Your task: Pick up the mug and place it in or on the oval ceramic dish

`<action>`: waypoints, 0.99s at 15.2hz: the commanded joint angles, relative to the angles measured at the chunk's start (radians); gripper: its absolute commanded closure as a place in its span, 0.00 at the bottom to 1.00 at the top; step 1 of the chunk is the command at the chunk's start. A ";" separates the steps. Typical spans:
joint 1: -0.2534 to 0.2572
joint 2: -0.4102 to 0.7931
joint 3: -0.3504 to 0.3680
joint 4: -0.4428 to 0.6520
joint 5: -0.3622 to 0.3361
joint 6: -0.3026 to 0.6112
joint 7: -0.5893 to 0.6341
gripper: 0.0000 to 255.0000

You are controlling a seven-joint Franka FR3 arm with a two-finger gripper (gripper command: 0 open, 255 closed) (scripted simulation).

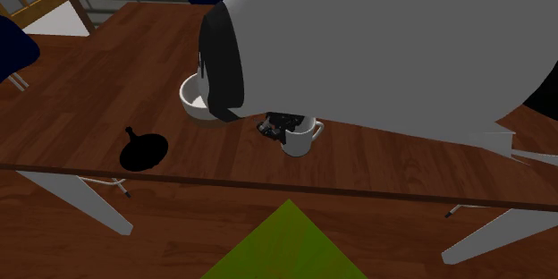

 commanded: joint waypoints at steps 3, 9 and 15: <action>0.000 0.000 0.000 0.000 0.000 0.000 0.000 1.00; -0.004 -0.042 0.014 0.025 -0.005 -0.066 0.004 1.00; -0.008 -0.095 0.035 0.070 -0.005 -0.162 0.007 1.00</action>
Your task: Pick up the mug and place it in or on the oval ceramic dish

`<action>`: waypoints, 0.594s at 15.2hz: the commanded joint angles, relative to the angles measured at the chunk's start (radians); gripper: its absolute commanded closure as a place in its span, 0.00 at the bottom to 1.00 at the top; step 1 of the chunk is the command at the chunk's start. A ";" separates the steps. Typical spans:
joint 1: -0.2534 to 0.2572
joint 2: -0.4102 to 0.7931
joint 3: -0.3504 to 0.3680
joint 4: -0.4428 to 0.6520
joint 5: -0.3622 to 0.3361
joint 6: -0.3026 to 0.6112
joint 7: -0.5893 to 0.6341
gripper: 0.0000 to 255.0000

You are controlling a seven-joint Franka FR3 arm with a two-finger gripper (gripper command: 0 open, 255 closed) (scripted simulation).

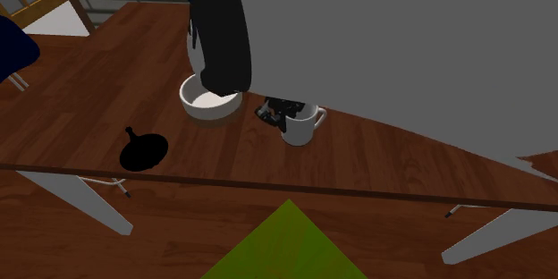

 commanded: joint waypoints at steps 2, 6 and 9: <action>0.000 -0.021 0.009 0.027 0.002 -0.048 -0.001 1.00; -0.001 -0.047 0.022 0.062 0.006 -0.108 -0.002 1.00; 0.000 -0.063 0.032 0.091 0.009 -0.153 -0.003 1.00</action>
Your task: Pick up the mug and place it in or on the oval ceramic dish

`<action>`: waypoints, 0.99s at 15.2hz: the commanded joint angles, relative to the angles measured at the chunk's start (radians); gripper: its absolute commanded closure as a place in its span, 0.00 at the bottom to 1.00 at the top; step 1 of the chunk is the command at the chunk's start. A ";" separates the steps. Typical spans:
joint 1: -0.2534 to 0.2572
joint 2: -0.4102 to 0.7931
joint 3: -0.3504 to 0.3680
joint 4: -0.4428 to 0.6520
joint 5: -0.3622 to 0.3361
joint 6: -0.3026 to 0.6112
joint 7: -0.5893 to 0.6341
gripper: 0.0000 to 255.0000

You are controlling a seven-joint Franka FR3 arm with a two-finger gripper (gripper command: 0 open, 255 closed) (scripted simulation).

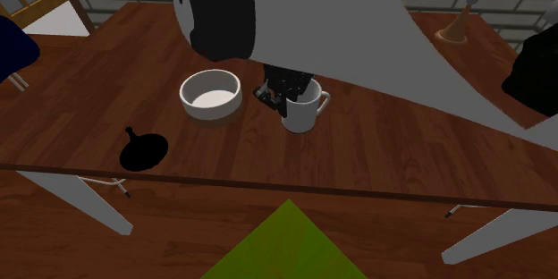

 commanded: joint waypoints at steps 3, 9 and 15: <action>0.001 -0.018 0.012 0.037 0.005 -0.056 -0.001 1.00; 0.058 -0.001 0.105 0.059 0.054 -0.079 0.115 1.00; 0.129 0.061 0.202 0.110 0.113 -0.087 0.245 1.00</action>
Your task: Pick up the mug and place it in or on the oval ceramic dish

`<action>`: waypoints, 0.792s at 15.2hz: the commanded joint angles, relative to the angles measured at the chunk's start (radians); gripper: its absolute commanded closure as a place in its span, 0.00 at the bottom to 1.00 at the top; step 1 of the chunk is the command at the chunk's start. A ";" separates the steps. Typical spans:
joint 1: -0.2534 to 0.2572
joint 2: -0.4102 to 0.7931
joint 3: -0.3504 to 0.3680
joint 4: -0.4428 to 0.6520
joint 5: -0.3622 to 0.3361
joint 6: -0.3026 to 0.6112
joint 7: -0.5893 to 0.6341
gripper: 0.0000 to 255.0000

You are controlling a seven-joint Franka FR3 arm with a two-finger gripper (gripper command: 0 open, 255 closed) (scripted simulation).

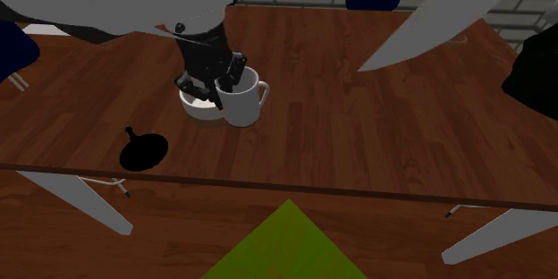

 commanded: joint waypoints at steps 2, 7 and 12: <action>0.036 0.048 0.046 0.036 0.030 0.004 0.065 1.00; 0.090 0.134 0.115 0.122 0.072 -0.007 0.163 1.00; 0.138 0.237 0.176 0.235 0.102 -0.026 0.254 1.00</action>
